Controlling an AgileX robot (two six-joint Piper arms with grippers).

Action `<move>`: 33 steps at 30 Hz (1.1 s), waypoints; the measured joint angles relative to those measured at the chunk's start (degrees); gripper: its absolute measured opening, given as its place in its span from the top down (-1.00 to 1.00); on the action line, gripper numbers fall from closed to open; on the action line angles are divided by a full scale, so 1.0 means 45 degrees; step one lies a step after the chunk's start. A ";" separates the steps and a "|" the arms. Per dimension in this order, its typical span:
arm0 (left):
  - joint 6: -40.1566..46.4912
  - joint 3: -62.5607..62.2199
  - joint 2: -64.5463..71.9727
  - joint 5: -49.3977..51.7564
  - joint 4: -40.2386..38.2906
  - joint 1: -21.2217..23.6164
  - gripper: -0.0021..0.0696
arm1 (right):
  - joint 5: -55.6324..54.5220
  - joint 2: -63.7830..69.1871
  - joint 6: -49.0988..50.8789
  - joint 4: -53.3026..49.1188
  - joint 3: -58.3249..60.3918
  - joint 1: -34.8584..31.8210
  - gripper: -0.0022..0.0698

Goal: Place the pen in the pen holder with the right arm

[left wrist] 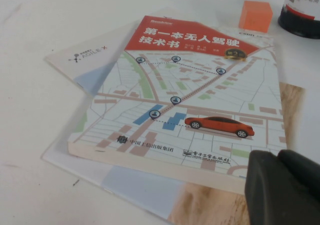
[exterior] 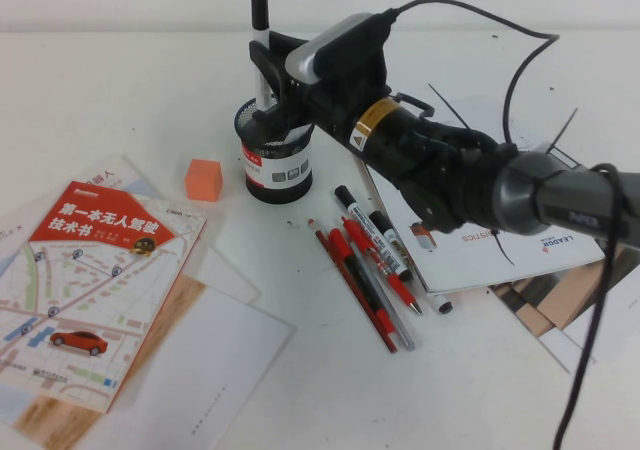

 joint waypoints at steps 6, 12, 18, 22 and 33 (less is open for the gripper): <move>0.0000 0.0000 0.0000 0.0000 0.0000 0.0000 0.94 | 0.0952 0.0729 0.0000 -0.0123 -0.0874 -0.0134 0.58; 0.0000 0.0000 0.0000 0.0000 0.0000 0.0000 0.94 | 0.1379 0.0774 0.0338 -0.0180 -0.0874 -0.0134 -0.10; 0.0000 0.0000 0.0000 0.0000 0.0000 0.0000 0.94 | 0.1725 -0.0316 0.0914 -0.0199 0.0056 -0.0134 0.13; 0.0000 0.0000 0.0000 0.0000 0.0000 0.0000 0.94 | 0.1726 -0.2537 0.0991 0.0128 0.2257 -0.0134 0.81; 0.0000 0.0000 0.0000 0.0000 0.0000 0.0000 0.94 | 0.2631 -1.0912 -0.0266 0.0690 0.9952 -0.0134 0.99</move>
